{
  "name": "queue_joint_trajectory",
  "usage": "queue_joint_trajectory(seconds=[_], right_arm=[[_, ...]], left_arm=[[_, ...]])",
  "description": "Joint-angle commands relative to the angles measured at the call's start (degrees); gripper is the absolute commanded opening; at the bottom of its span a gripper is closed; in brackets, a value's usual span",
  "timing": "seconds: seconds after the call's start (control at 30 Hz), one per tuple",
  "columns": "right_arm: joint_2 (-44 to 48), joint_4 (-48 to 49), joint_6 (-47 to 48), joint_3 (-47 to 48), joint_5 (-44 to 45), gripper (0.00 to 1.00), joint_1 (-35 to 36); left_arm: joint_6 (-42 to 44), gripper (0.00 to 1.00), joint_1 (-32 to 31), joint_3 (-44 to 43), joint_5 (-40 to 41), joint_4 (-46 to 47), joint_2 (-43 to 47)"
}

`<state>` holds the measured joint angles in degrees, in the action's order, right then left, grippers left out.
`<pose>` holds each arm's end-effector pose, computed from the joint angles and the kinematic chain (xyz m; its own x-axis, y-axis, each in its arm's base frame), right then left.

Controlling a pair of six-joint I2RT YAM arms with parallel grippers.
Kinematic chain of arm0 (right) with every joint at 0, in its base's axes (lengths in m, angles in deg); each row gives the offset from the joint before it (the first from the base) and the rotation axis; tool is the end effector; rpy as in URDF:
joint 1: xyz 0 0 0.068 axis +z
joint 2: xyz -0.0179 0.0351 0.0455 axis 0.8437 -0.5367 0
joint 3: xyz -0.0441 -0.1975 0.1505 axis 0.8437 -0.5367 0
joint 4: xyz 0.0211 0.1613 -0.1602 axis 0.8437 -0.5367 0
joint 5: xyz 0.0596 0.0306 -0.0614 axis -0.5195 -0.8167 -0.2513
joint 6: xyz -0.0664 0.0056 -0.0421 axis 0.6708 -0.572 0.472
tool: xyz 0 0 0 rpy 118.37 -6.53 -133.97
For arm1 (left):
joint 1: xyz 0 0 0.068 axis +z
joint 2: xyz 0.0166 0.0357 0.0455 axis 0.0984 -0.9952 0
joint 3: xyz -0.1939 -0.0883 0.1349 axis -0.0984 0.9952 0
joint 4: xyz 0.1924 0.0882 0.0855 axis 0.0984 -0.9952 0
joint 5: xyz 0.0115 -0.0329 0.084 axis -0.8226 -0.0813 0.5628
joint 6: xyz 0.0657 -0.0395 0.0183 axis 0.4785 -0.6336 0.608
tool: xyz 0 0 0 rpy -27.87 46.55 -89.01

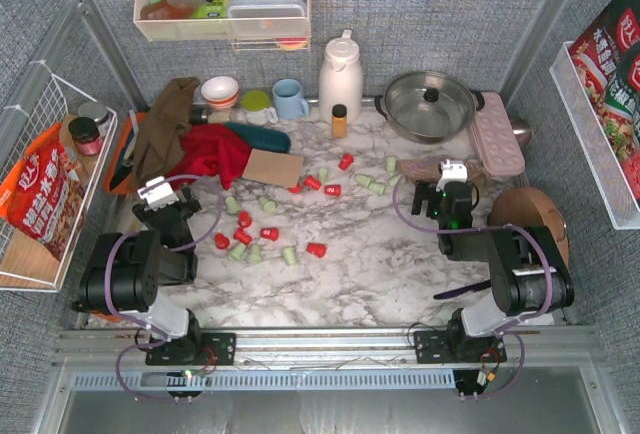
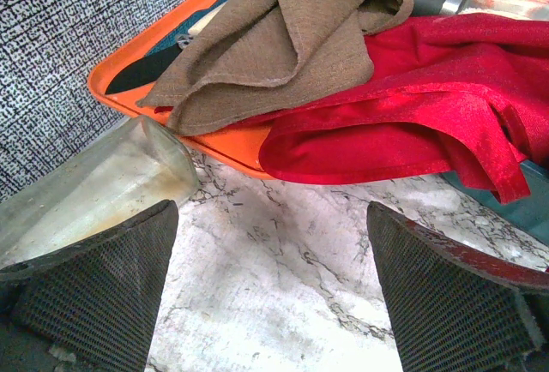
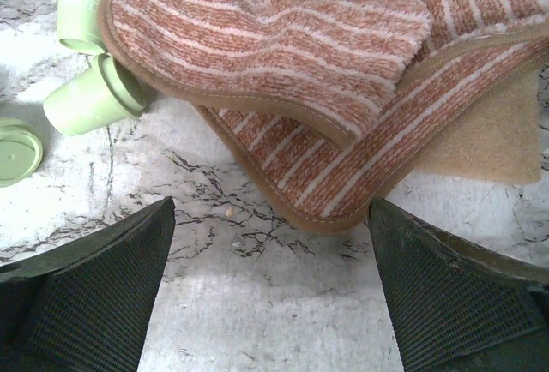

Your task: Mix the coffee capsules in the storage basket

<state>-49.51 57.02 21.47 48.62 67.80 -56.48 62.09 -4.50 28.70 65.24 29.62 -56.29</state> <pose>0.2891 -0.0028 0.1468 -0.3261 0.0374 -0.9446 0.1109 0.9938 0.0010 0.2589 0.0312 0.1651 0.0533 -0.1060 -0.9929 -0.3990 0.9093 -0.1185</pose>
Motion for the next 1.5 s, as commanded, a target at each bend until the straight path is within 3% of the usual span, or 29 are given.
queue_joint_trajectory(seconds=[0.0, 1.0, 1.07, 1.2, 1.27, 1.33, 1.47], right_arm=[[0.50, 0.08, 0.39, 0.46, 0.18, 0.99, 0.33], [2.30, 0.37, 0.74, -0.13, 0.28, 0.99, 0.77], [7.53, -4.58, 1.00, 0.63, 1.07, 0.99, 1.10], [17.18, -26.16, -4.12, 8.42, 9.57, 0.99, 1.40], [19.01, -30.85, -5.70, 10.23, 10.96, 0.99, 1.53], [20.53, -32.39, -6.90, 10.46, 9.89, 0.99, 1.78], [23.54, -34.89, -8.25, 11.57, 6.66, 0.99, 2.27]], left_arm=[[-0.29, 0.99, 0.00, 0.02, 0.15, 1.35, -0.03], [-0.33, 0.99, 0.02, -0.20, 0.04, 1.02, -0.03], [-0.38, 0.99, 0.06, -0.28, -0.08, 0.87, 0.01], [-0.18, 0.99, 0.01, 0.17, 0.10, 1.71, 0.06], [0.81, 0.99, -0.39, 0.52, 0.12, 1.72, 1.43], [1.49, 0.99, -1.20, 0.18, 0.93, -3.33, 7.54], [-3.48, 0.99, -1.55, -6.43, 3.31, -25.33, 21.84]])
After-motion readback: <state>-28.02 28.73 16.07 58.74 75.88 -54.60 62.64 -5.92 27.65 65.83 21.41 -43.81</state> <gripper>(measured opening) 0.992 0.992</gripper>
